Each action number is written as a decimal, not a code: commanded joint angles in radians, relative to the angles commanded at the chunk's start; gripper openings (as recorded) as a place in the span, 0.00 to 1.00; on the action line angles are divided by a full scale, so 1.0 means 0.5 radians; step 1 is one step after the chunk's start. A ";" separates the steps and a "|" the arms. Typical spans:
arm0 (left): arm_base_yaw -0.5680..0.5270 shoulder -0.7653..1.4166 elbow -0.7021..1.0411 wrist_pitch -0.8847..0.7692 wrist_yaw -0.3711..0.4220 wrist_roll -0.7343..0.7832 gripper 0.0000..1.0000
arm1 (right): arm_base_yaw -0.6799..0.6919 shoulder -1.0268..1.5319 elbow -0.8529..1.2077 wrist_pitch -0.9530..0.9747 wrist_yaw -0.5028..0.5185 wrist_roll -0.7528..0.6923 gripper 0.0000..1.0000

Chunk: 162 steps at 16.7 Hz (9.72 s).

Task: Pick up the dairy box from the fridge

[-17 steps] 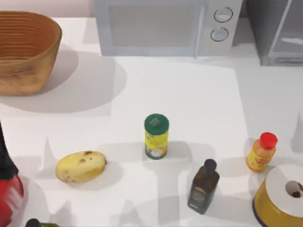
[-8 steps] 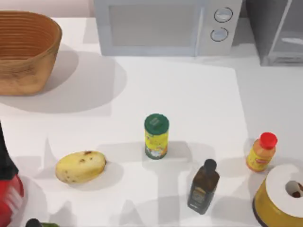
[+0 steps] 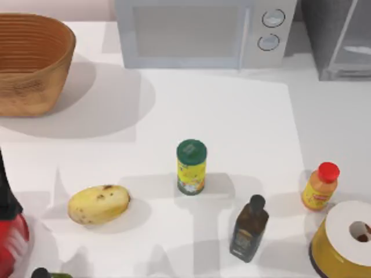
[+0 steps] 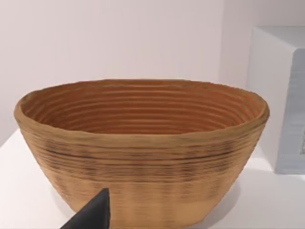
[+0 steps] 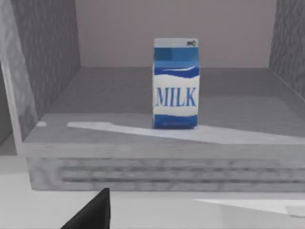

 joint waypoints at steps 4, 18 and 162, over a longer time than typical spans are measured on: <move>0.000 0.000 0.000 0.000 0.000 0.000 1.00 | 0.009 -0.005 -0.008 -0.004 0.001 0.000 1.00; 0.000 0.000 0.000 0.000 0.000 0.000 1.00 | 0.667 0.794 1.205 -0.408 0.464 0.126 1.00; 0.000 0.000 0.000 0.000 0.000 0.000 1.00 | 1.195 0.193 0.956 -0.758 -0.068 -0.005 0.00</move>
